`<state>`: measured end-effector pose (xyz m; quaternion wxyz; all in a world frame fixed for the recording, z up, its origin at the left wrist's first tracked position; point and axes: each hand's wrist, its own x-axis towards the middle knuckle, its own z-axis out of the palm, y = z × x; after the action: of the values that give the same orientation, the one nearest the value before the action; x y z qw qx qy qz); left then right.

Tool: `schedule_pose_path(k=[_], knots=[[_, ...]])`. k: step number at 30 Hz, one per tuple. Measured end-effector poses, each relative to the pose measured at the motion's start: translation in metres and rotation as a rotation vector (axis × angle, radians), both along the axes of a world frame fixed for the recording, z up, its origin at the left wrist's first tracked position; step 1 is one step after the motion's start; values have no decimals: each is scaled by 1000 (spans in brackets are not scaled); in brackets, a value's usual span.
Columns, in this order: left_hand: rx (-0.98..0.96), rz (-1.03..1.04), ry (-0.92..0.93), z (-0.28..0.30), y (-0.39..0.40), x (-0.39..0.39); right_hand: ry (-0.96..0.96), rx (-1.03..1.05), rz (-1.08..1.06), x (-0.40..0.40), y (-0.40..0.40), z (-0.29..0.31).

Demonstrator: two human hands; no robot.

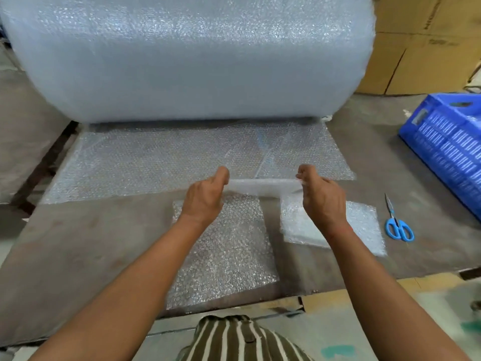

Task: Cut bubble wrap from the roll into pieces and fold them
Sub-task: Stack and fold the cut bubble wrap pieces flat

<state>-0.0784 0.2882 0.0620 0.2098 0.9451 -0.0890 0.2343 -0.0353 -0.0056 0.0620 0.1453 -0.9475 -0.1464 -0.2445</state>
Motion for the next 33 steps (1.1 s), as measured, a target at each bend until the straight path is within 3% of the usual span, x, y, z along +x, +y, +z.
schedule_pose_path(k=[6,11,14,16,19,22,25,28,33], knots=[[89,-159,-62,13,-78,54,-332,-86,0,11,-97,16],[184,-286,-172,1,-140,63,-383,-137,-136,-9,-161,-3],[227,-344,-186,-38,-156,54,-230,-136,-158,-34,-183,-44],[215,-364,67,-58,-163,43,-16,-146,-138,-48,-190,-73],[343,-355,534,-71,-175,27,325,-132,-96,-61,-193,-102],[529,-331,557,-71,-185,20,458,-92,-59,-70,-198,-107],[585,-313,512,-73,-193,15,437,-68,-30,-72,-196,-98],[515,-318,456,-79,-211,16,359,-121,-74,-63,-179,-92],[527,-349,617,-101,-221,20,589,-204,-116,-52,-161,-108]])
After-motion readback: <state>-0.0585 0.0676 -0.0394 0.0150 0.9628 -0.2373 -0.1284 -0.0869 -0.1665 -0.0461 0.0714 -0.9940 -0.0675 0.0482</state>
